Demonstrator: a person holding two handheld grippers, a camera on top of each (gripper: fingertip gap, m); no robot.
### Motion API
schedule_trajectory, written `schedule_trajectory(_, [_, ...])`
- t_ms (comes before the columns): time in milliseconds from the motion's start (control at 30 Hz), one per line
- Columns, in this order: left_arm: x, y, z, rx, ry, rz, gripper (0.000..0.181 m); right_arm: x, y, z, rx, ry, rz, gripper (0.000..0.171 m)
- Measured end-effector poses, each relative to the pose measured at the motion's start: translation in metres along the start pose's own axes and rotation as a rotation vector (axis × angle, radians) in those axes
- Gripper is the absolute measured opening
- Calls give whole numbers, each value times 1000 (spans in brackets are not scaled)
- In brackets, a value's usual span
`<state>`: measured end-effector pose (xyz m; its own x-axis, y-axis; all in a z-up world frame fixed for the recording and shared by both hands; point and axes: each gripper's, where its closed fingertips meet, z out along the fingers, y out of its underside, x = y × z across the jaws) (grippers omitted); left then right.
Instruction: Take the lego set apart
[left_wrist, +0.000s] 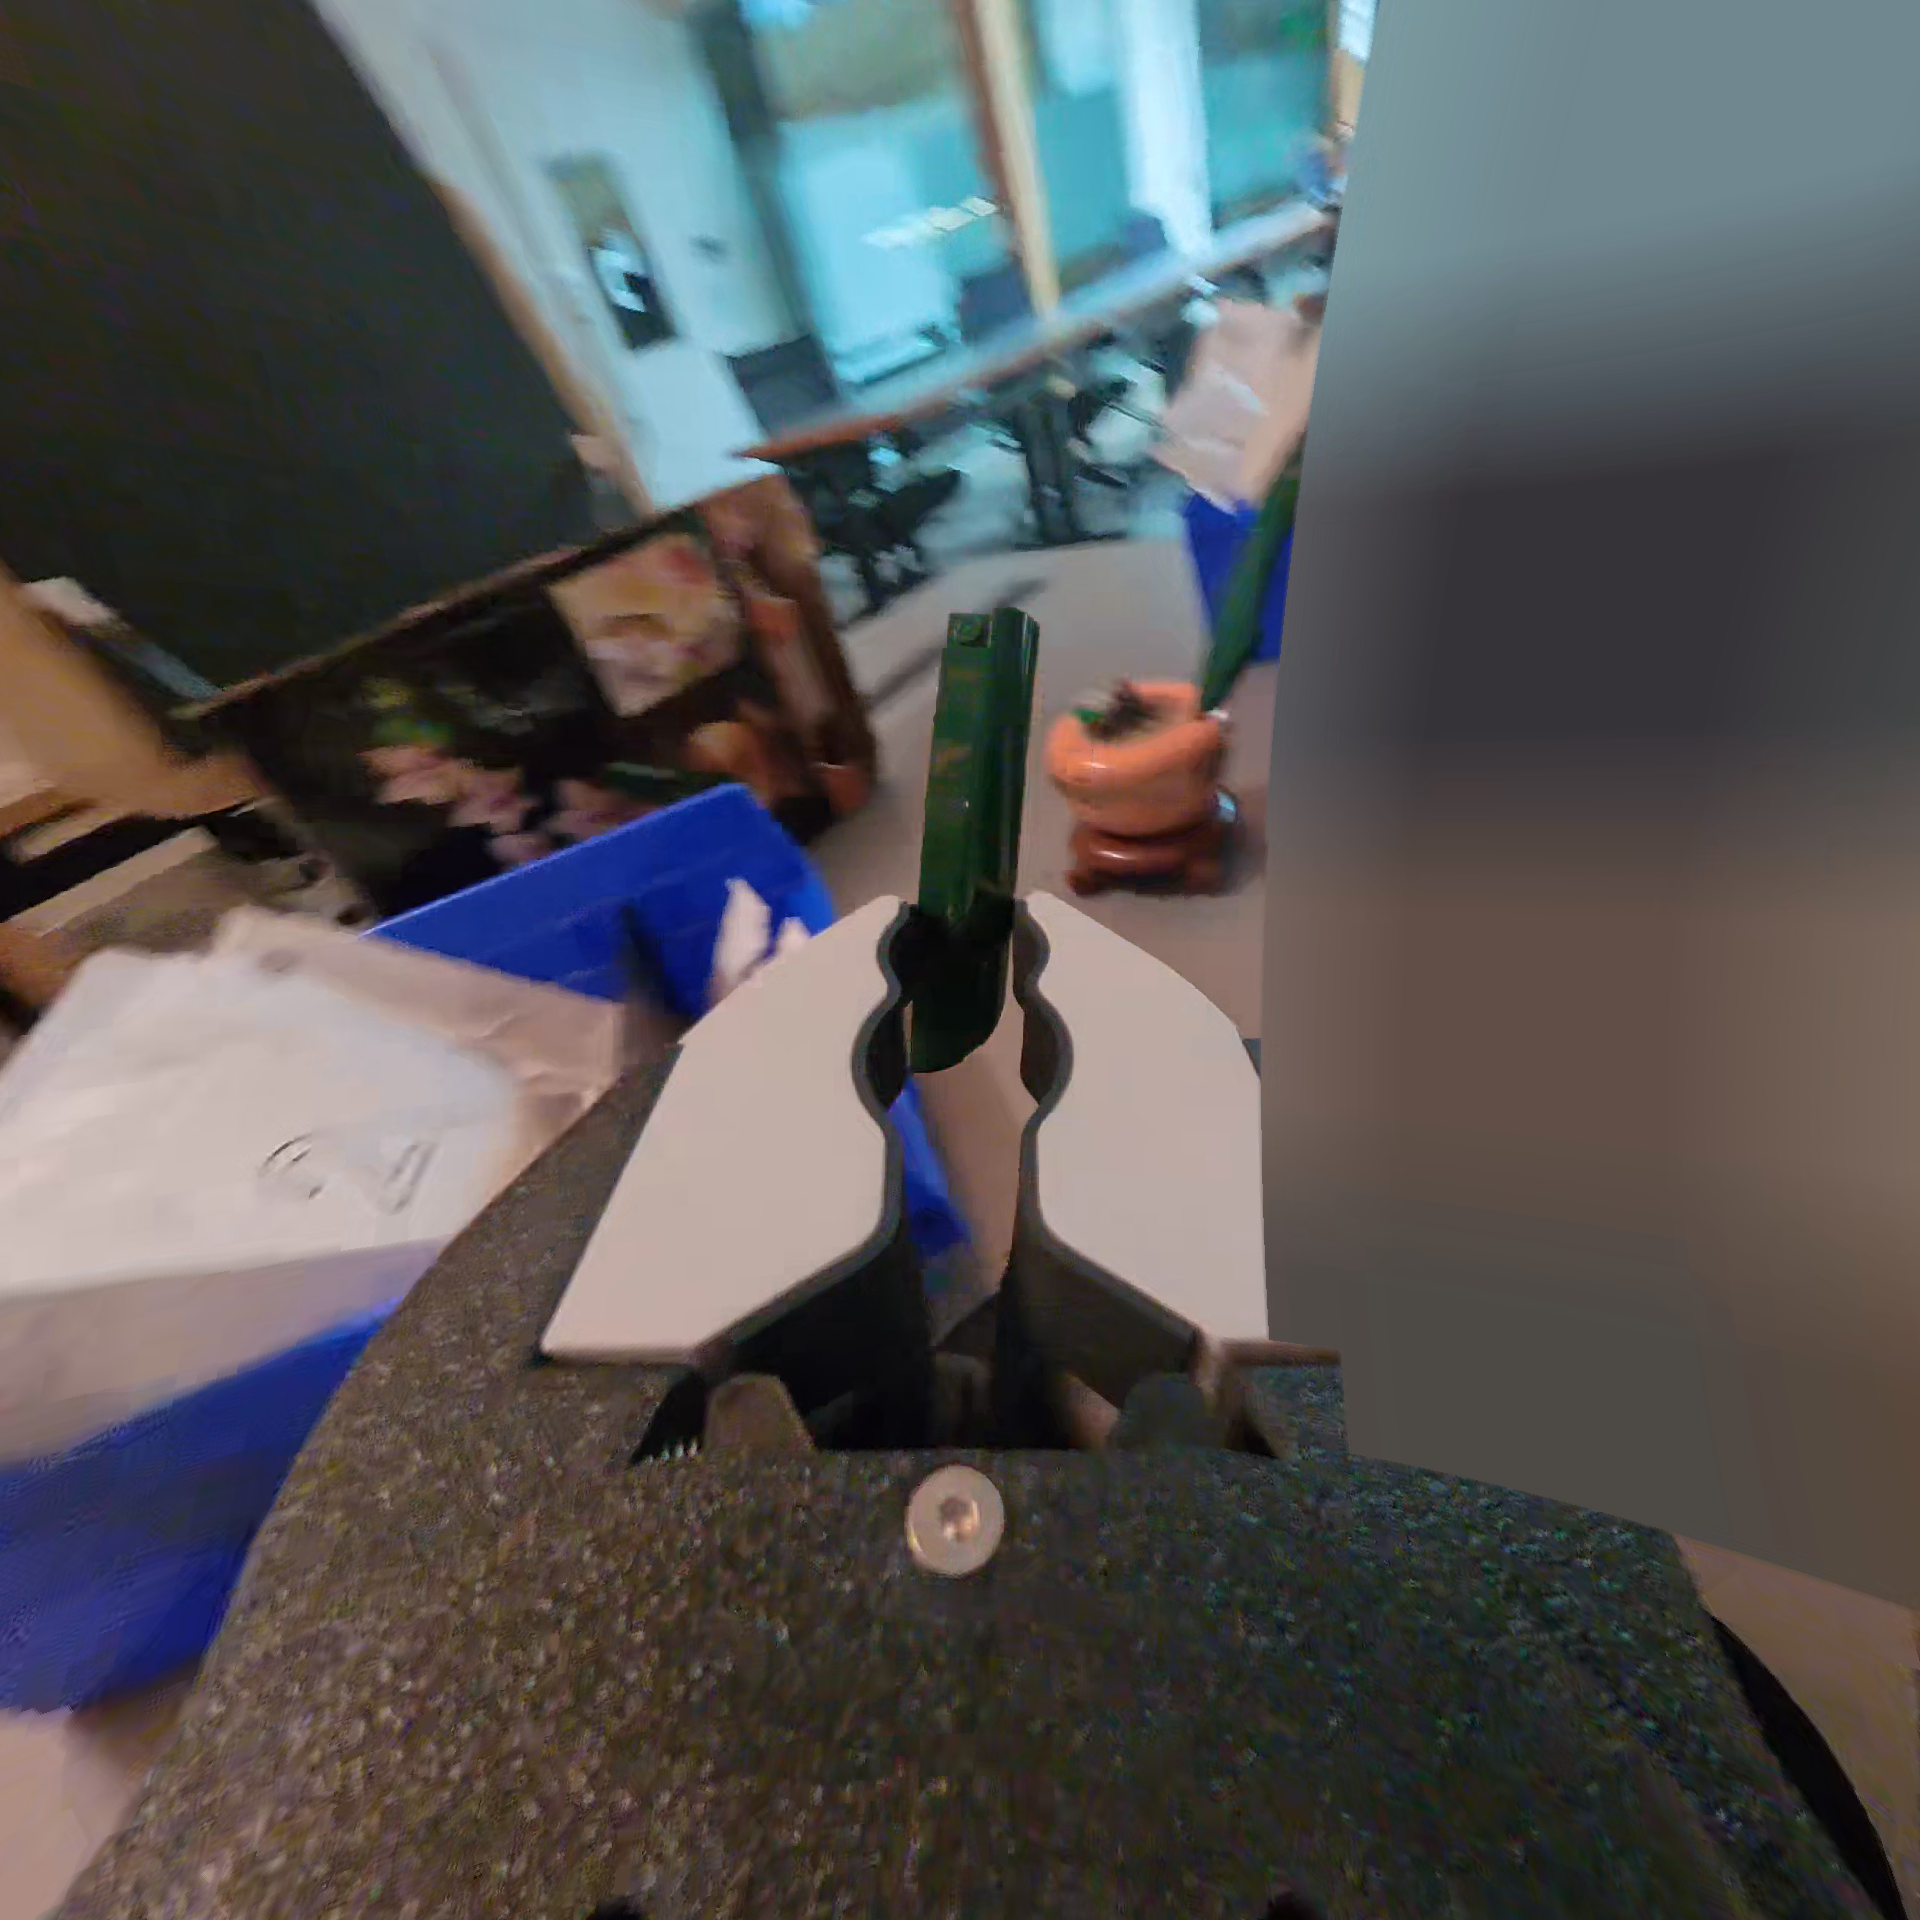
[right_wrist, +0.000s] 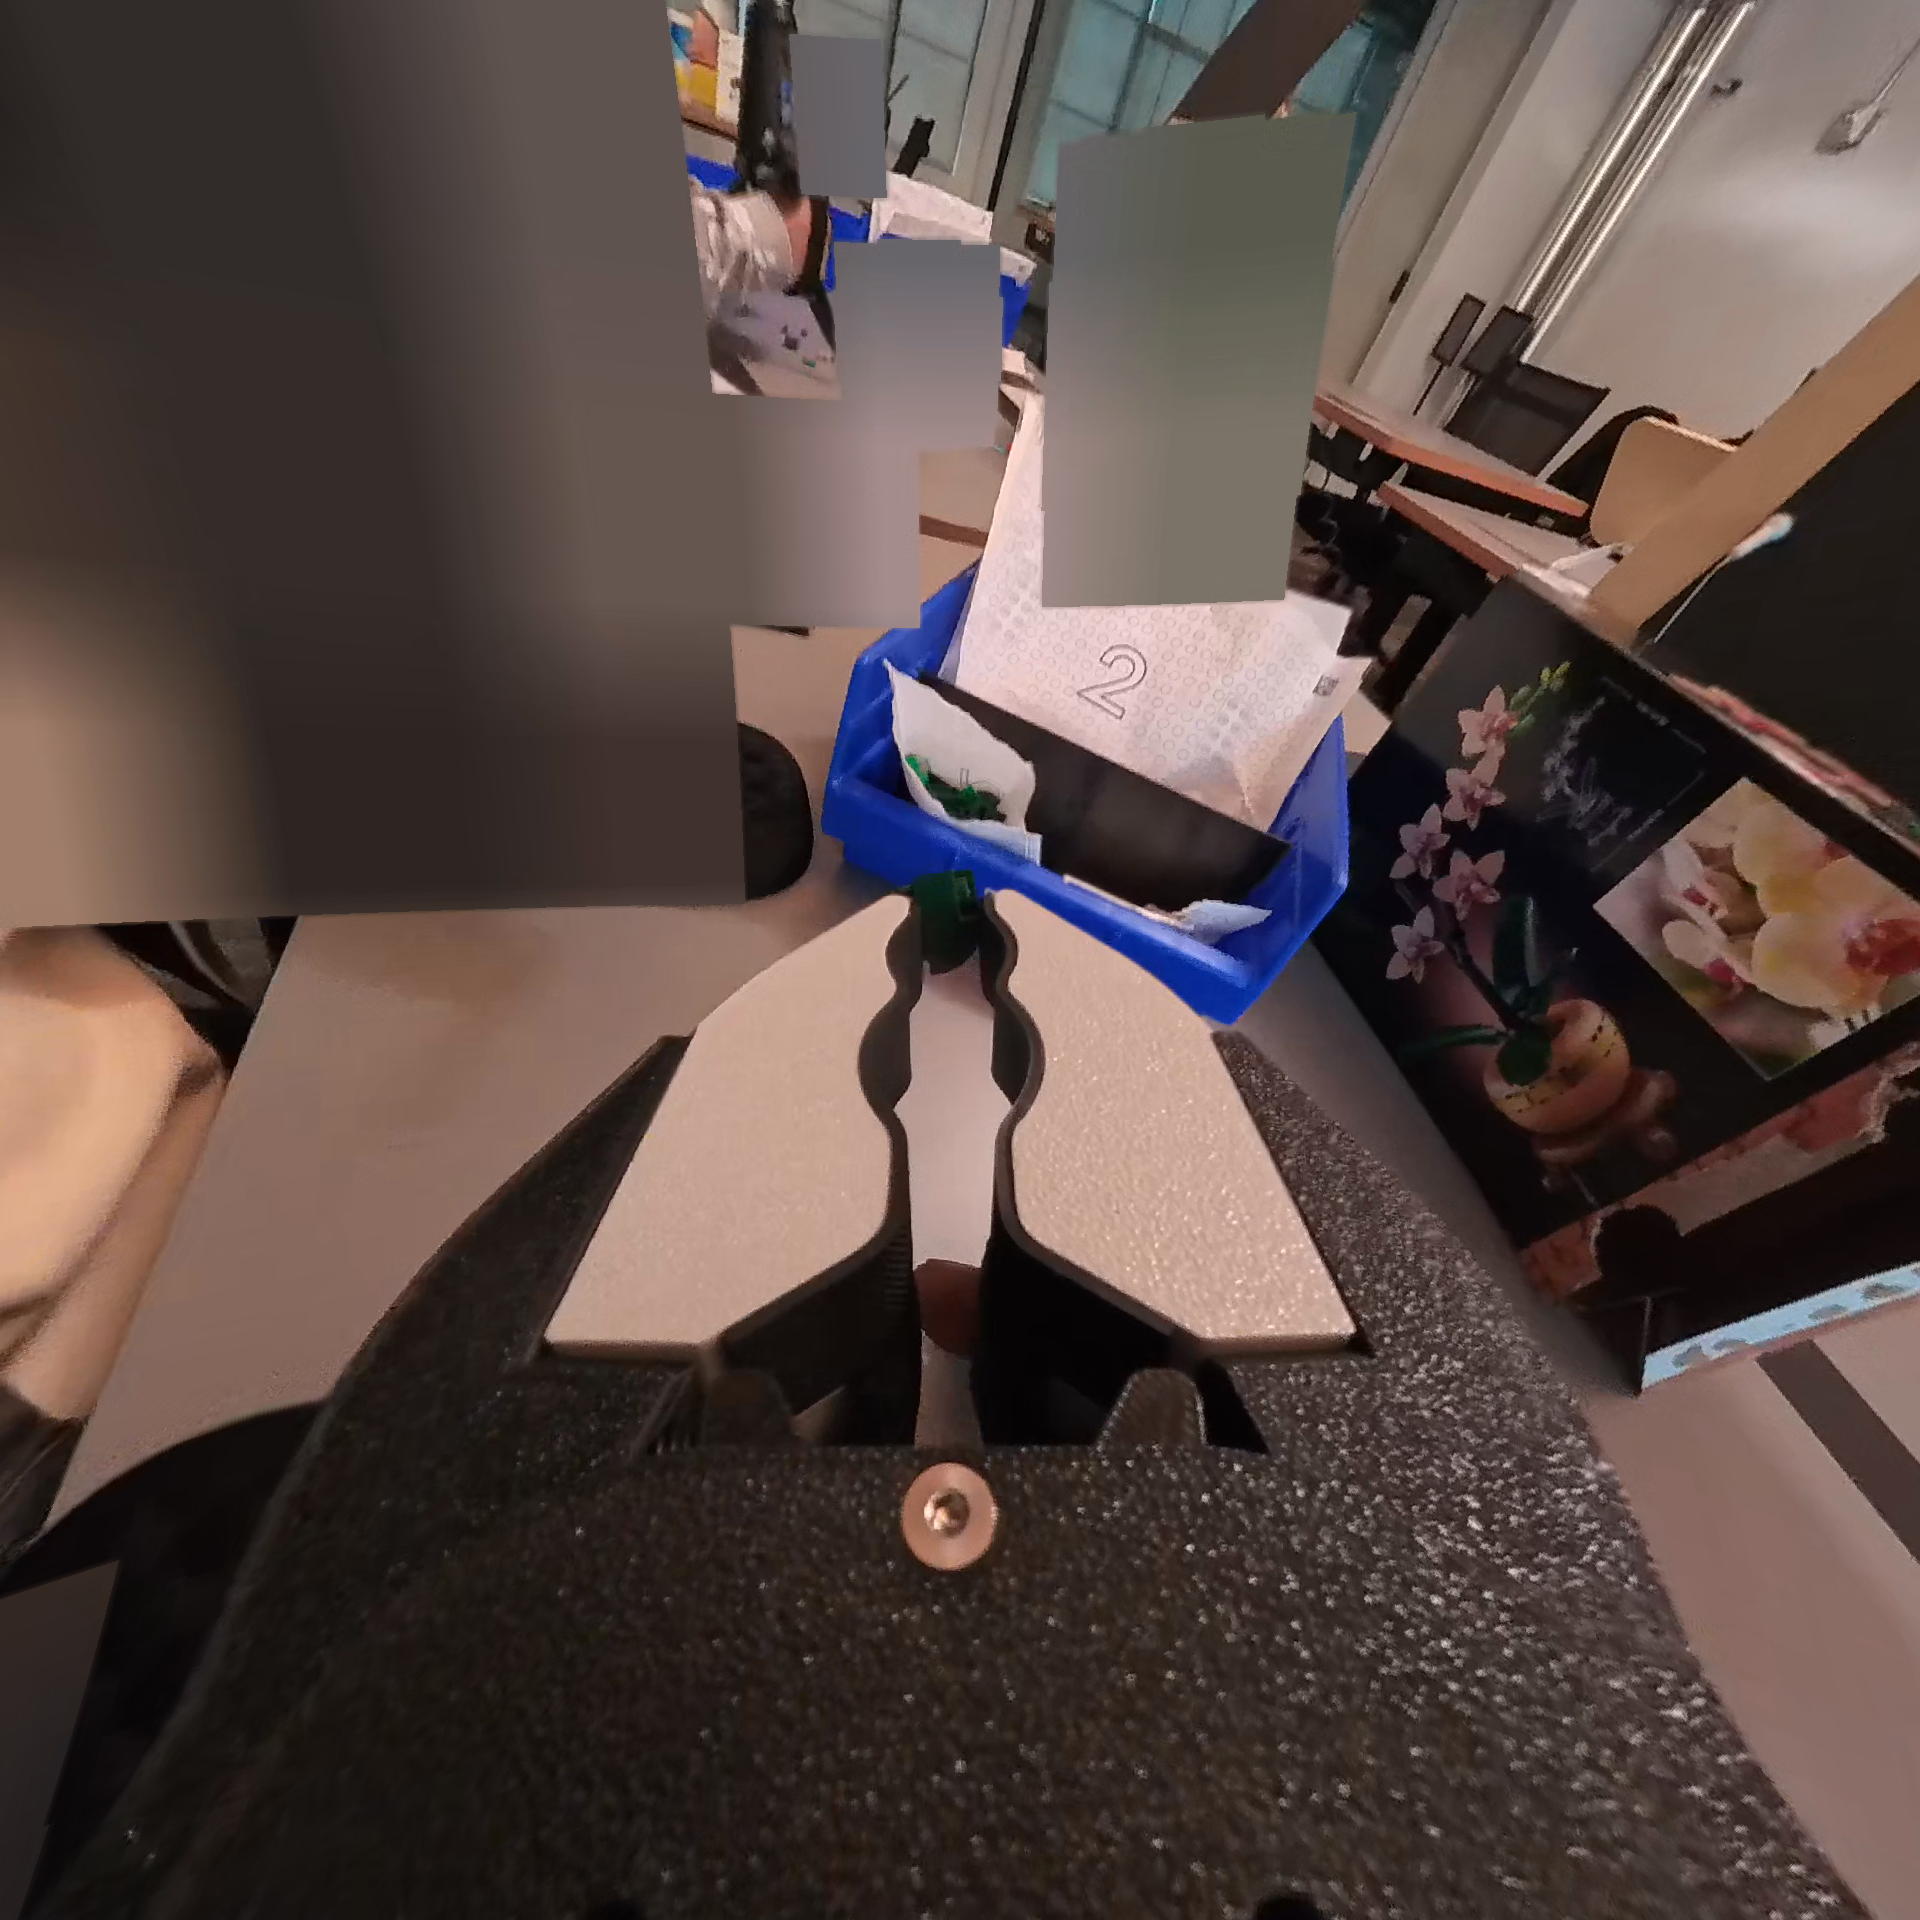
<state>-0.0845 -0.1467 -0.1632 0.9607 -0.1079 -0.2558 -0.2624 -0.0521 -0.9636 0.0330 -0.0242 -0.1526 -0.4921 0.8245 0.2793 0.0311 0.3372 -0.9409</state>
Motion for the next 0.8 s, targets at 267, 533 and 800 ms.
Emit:
schedule_trajectory(267, [-57, -3, -40, 91, -263, -130, 17, 7, 0, -24, 28, 103, 57, 9])
schedule_trajectory(533, [-64, 1, -31, 88, -282, -130, 17, 74, 14, -158, -299, 635, 184, 9])
schedule_trajectory(800, [-66, 1, -16, 77, -293, -120, 17, 211, 12, -233, -811, 584, 101, 9])
